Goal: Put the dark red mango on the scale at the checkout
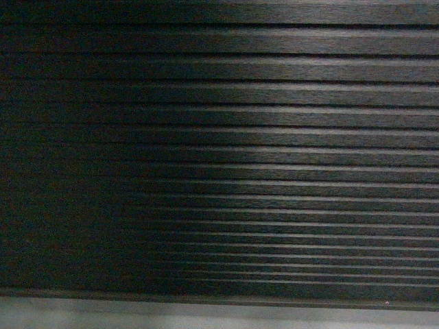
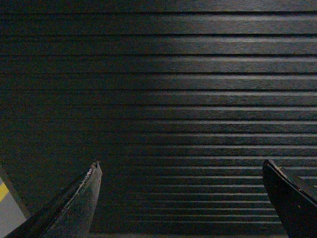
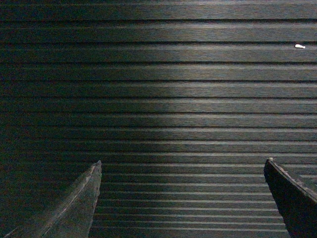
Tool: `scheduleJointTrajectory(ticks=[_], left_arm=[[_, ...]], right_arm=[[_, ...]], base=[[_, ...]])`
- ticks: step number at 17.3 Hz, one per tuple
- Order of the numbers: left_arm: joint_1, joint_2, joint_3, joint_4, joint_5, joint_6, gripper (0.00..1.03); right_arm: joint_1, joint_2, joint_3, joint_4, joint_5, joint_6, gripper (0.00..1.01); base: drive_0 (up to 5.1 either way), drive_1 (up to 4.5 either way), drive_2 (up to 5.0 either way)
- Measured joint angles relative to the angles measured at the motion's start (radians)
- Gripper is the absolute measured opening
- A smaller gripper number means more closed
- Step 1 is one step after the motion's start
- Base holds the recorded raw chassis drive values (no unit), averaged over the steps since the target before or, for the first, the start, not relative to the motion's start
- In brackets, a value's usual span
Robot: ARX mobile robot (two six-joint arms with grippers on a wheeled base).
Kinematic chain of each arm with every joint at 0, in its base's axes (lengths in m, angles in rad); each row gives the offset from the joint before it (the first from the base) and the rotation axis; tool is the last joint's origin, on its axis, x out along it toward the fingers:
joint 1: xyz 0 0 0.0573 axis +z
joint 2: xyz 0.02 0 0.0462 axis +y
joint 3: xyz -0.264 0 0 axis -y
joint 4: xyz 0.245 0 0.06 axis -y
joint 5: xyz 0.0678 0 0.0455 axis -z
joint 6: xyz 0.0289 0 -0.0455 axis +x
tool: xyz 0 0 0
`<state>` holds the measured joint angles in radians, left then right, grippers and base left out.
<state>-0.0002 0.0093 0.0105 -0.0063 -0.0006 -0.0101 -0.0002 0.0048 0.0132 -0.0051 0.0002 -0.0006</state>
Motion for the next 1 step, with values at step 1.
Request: scheduleJointTrajectory(ticks=[1], left_arm=[[0.0, 0.0, 0.0, 0.0, 0.0, 0.0, 0.98]], right_arm=[[0.0, 0.0, 0.0, 0.0, 0.0, 0.0, 0.98]], base=[[0.0, 0.0, 0.0]])
